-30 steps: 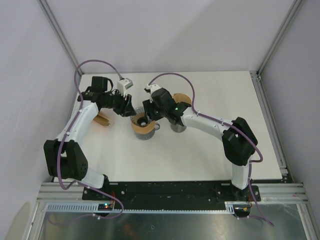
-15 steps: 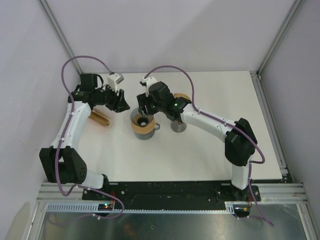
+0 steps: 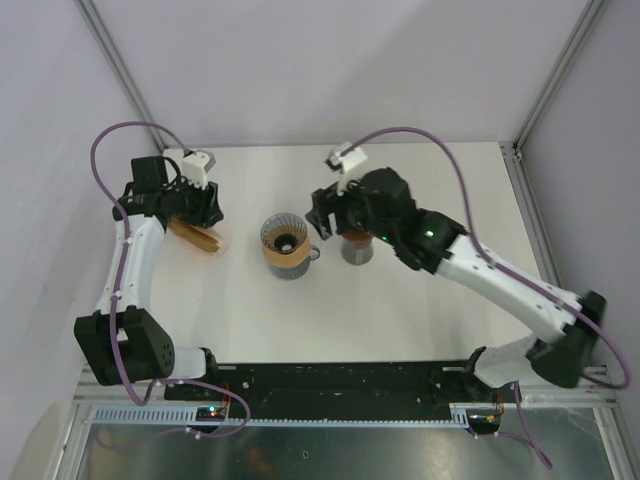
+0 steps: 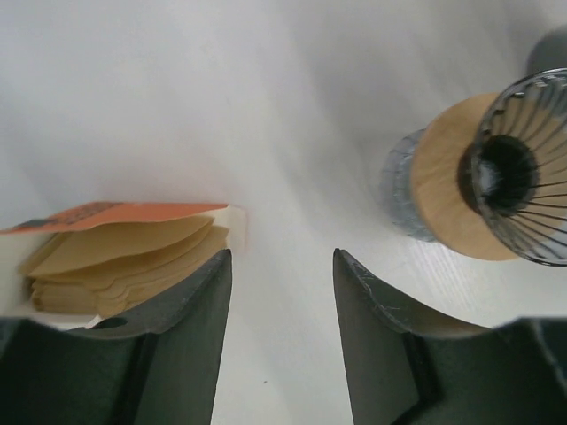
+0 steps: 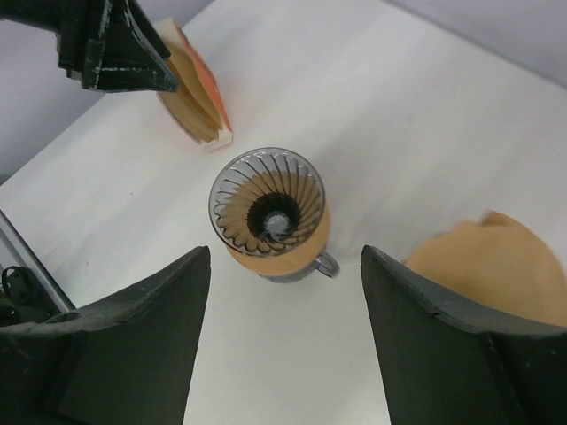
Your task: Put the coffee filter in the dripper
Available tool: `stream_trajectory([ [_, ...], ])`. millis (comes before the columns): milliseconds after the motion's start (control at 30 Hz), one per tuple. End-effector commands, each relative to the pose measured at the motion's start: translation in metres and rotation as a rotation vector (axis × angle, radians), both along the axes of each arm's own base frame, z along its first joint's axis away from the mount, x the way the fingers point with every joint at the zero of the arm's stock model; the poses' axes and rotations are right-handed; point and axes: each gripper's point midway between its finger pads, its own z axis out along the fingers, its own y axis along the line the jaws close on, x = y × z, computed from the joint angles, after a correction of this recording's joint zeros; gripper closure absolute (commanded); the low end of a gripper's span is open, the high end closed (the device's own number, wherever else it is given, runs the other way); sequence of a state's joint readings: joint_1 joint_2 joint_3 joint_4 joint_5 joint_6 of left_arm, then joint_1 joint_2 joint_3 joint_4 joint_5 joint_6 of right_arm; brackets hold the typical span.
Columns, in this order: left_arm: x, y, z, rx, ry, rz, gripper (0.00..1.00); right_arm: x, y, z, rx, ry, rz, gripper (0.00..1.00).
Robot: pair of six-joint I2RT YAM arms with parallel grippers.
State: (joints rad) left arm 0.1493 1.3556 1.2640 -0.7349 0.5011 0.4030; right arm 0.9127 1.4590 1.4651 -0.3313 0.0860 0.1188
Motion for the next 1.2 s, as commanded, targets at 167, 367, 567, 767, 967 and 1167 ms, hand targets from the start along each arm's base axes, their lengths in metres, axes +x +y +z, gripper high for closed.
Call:
stream_trajectory([
  [167,0.006,0.052,0.011,0.240,-0.093,0.089,0.47,-0.020,-0.086,-0.010,-0.133,-0.055,-0.137,0.24],
  [367,0.000,0.078,0.009,0.547,-0.147,-0.086,0.42,-0.025,-0.115,-0.014,-0.125,-0.075,-0.150,0.22],
  [567,0.001,0.089,-0.011,0.719,-0.094,-0.209,0.46,-0.028,-0.121,-0.017,-0.092,-0.073,-0.111,0.22],
  [767,0.012,0.105,-0.025,0.848,-0.025,-0.280,0.54,-0.026,-0.125,-0.021,-0.086,-0.070,-0.111,0.22],
  [967,0.017,0.101,-0.041,0.917,-0.011,-0.423,0.54,-0.023,-0.129,-0.022,-0.086,-0.067,-0.121,0.22],
  [1167,0.023,0.095,-0.050,0.946,-0.033,-0.552,0.58,-0.023,-0.131,-0.025,-0.086,-0.060,-0.121,0.21],
])
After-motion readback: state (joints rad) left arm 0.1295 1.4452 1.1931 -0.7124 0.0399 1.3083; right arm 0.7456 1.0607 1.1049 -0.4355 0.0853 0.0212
